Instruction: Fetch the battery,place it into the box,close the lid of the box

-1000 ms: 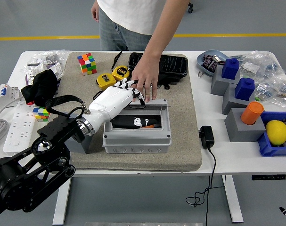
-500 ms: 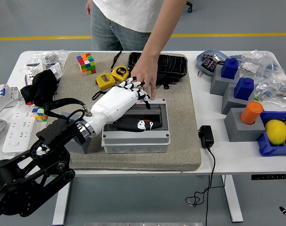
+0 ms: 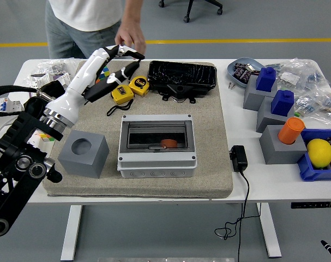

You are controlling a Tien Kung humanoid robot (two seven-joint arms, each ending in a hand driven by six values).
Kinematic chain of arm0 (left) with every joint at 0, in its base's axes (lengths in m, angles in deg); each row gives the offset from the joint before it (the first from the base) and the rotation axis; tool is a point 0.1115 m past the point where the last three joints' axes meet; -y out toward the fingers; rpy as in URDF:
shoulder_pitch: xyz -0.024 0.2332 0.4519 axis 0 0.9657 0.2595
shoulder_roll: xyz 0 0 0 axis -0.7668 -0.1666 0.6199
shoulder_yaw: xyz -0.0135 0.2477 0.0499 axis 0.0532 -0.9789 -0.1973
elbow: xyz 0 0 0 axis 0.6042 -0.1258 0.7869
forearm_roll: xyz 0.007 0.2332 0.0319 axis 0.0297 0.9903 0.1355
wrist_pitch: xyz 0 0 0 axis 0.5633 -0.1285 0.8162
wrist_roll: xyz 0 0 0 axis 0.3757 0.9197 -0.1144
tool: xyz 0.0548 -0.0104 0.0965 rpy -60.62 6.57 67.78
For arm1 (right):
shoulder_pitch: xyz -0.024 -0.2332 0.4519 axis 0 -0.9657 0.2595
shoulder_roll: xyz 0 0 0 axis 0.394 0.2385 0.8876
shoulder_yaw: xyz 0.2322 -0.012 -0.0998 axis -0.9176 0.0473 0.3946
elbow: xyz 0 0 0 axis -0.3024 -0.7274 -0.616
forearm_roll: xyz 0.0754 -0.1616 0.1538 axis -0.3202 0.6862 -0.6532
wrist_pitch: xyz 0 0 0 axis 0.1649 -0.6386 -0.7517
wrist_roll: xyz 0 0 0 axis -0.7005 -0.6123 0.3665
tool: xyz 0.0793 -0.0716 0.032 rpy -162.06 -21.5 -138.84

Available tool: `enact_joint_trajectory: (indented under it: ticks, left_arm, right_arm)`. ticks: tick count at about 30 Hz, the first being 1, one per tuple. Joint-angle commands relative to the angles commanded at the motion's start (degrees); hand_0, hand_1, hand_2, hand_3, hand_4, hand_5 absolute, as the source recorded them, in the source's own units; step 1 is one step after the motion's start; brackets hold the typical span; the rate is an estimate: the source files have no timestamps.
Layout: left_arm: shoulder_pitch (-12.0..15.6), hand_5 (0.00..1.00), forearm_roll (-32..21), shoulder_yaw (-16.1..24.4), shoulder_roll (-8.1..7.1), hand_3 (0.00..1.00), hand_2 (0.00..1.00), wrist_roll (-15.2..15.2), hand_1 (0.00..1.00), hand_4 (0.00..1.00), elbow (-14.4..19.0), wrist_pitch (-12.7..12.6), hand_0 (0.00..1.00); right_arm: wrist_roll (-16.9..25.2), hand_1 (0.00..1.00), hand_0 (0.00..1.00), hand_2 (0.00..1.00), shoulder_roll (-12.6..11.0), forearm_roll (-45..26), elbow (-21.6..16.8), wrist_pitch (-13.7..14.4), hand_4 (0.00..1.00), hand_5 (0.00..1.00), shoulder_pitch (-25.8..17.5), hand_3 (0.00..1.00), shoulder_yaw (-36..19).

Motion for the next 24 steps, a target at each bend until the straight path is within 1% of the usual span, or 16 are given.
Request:
enact_joint_trajectory:
  ticks: [2, 3, 4, 6, 8, 9, 12, 14, 15, 16, 17, 20, 21, 23, 24]
  left_arm:
    - [0.94, 0.998, -4.69, 2.47, -0.24, 0.721, 0.743, -0.29, 0.784, 0.998, -0.86, 0.63, 0.79]
    - [1.64, 0.986, -7.3, 4.1, -0.45, 0.843, 0.855, -0.54, 0.882, 0.998, -1.33, 0.66, 0.844]
    - [2.04, 0.986, -9.9, 5.06, -0.57, 0.843, 0.855, -0.68, 0.882, 0.998, -1.57, 0.61, 0.844]
    - [3.49, 0.986, -14.74, 7.35, -0.86, 0.843, 0.855, -1.07, 0.882, 0.998, -2.26, -0.32, 0.844]
    - [4.52, 0.986, -19.21, 8.77, -0.93, 0.843, 0.855, -1.33, 0.882, 0.998, -2.62, -1.27, 0.844]
    - [5.42, 0.959, -21.82, 9.85, -0.84, 0.908, 0.936, -1.45, 0.964, 0.998, -2.89, -1.96, 0.938]
    - [7.52, 0.959, -28.49, 12.17, -0.34, 0.908, 0.936, -1.14, 0.964, 0.998, -3.16, -4.1, 0.938]
    - [8.62, 0.959, -26.54, 13.27, -0.01, 0.908, 0.936, -0.67, 0.964, 0.998, -3.3, -5.53, 0.938]
    - [9.17, 0.975, -24.62, 13.68, 0.15, 0.92, 0.961, -0.46, 0.994, 0.998, -3.3, -6.26, 0.989]
    - [9.77, 0.975, -22.73, 14.11, 0.42, 0.92, 0.961, -0.1, 0.994, 0.998, -3.22, -7.19, 0.989]
    - [10.25, 0.975, -20.12, 14.36, 0.67, 0.92, 0.961, 0.19, 0.994, 0.998, -3.14, -8.07, 0.989]
    - [11.48, 0.975, -13.08, 14.71, 1.4, 0.92, 0.961, 0.54, 0.994, 0.998, -3.29, -9.68, 0.989]
    - [11.85, 0.984, -10.48, 14.67, 1.62, 0.909, 0.954, 0.63, 0.99, 0.998, -3.32, -10.4, 0.98]
    - [12.8, 0.984, -5.26, 14.37, 1.98, 0.909, 0.954, 0.66, 0.99, 0.998, -3.43, -11.45, 0.98]
    - [13.01, 0.984, -3.41, 14.35, 2.07, 0.909, 0.954, 0.65, 0.99, 0.998, -3.45, -11.59, 0.98]
  right_arm:
    - [-0.05, 0.79, 0.827, 0.757, 0.05, -0.08, 0.02, 0.05, 0.998, 0.998, -0.18, 0.772, 0.28]
    - [-0.1, 0.791, 0.827, 0.757, 0.1, -0.04, 0.01, 0.07, 0.998, 0.998, -0.3, 0.772, 0.36]
    - [-0.12, 0.791, 0.827, 0.757, 0.13, 0.0, 0.01, 0.08, 0.998, 0.998, -0.36, 0.772, 0.36]
    - [-0.15, 0.791, 0.827, 0.757, 0.22, 0.17, -0.01, 0.12, 0.998, 0.998, -0.46, 0.772, 0.31]
    - [-0.14, 0.791, 0.827, 0.757, 0.33, 0.36, 0.01, 0.15, 0.998, 0.998, -0.5, 0.772, 0.09]
    - [-0.06, 0.792, 0.823, 0.759, 0.44, 0.58, 0.03, 0.22, 0.998, 0.998, -0.57, 0.777, -0.11]
    - [0.25, 0.792, 0.823, 0.759, 0.71, 0.8, 0.04, 0.65, 0.998, 0.998, -0.82, 0.777, -0.25]
    - [0.72, 0.792, 0.823, 0.759, 0.87, 0.82, 0.04, 1.33, 0.998, 0.998, -1.12, 0.777, -0.23]
    - [1.05, 0.836, 0.837, 0.815, 0.97, 0.66, 0.04, 1.84, 0.998, 0.998, -1.34, 0.839, -0.06]
    - [1.62, 0.836, 0.837, 0.815, 1.07, 0.38, 0.01, 2.79, 0.998, 0.998, -1.67, 0.839, 0.39]
    - [2.19, 0.836, 0.837, 0.815, 1.2, 0.27, -0.01, 3.78, 0.998, 0.998, -2.0, 0.839, 0.69]
    - [3.52, 0.836, 0.837, 0.815, 1.72, 0.18, -0.07, 6.33, 0.998, 0.998, -3.28, 0.839, 1.26]
    - [3.9, 0.897, 0.907, 0.899, 1.93, 0.43, -0.09, 7.24, 0.998, 0.998, -3.73, 0.918, 1.49]
    - [4.8, 0.897, 0.907, 0.899, 2.58, 1.13, -0.05, 9.42, 0.998, 0.998, -4.81, 0.918, 2.02]
    - [4.98, 0.897, 0.907, 0.899, 2.72, 1.25, -0.02, 9.92, 0.998, 0.998, -5.03, 0.918, 2.19]
